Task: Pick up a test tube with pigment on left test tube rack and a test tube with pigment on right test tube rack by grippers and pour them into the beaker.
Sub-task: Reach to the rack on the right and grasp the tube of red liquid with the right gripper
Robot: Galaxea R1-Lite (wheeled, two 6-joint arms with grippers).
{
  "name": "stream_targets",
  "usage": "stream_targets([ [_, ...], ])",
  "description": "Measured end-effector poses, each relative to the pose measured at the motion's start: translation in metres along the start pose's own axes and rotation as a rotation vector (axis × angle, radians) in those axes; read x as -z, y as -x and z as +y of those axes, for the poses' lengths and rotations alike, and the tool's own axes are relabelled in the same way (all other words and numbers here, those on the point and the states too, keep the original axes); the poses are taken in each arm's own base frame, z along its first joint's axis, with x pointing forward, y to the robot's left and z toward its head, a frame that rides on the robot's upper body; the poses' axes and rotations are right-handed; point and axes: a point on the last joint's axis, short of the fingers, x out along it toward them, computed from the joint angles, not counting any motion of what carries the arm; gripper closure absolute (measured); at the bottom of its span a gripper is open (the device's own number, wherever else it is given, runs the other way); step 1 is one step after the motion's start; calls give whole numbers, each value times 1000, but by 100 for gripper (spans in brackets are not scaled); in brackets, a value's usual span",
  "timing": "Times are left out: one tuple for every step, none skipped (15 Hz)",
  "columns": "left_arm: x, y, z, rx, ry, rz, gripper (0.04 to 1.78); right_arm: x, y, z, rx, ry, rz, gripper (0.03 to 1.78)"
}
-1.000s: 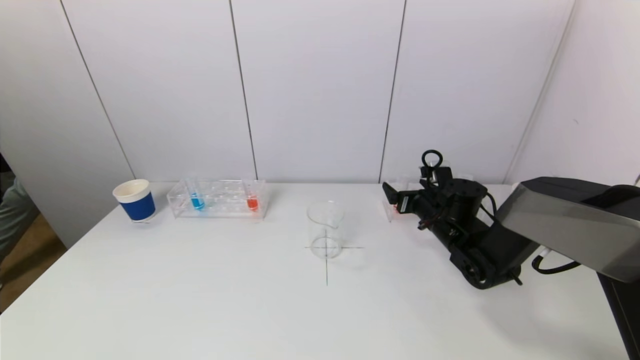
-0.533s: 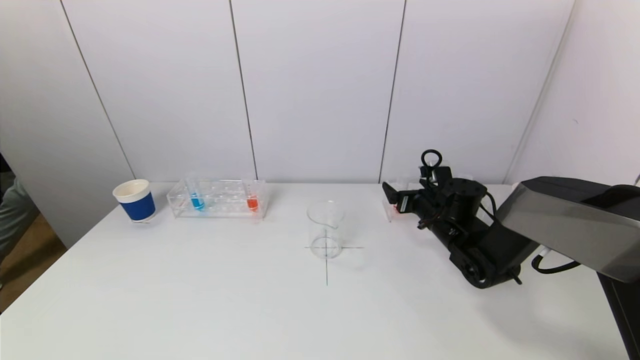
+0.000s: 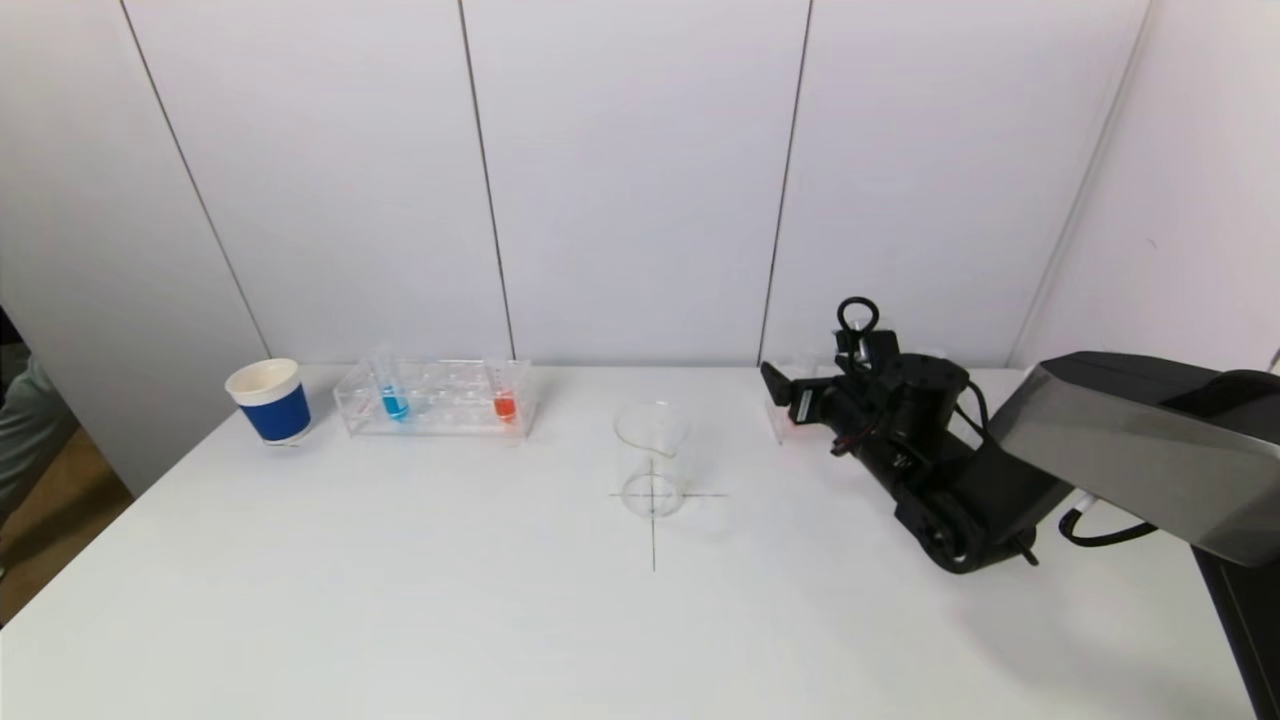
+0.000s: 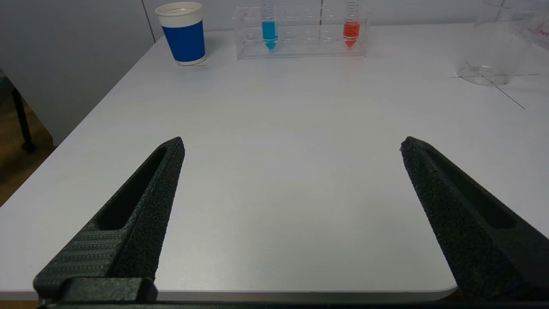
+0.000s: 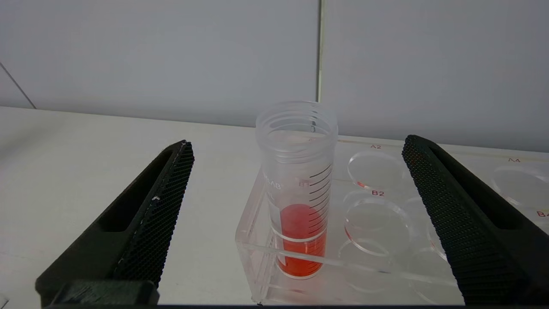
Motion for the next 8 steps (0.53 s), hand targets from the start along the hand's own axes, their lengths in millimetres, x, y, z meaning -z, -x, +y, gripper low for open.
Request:
stream_targets([
  [0, 0, 0, 0, 0, 0, 6, 0, -1, 0, 0, 1, 1, 4],
  [0, 0, 0, 0, 0, 0, 6, 0, -2, 0, 1, 1, 1, 4],
  [0, 0, 0, 0, 0, 0, 6, 0, -2, 0, 0, 0, 0, 4],
  [0, 0, 0, 0, 0, 0, 6, -1, -2, 0, 0, 0, -1, 4],
  [0, 0, 0, 0, 0, 0, 6, -1, -3, 0, 0, 0, -3, 4],
  [0, 0, 0, 0, 0, 0, 6, -1, -3, 0, 1, 0, -3, 4],
  [0, 0, 0, 0, 0, 0, 6, -1, -3, 0, 1, 0, -3, 4],
  [0, 0, 0, 0, 0, 0, 6, -1, -3, 0, 1, -1, -3, 4],
])
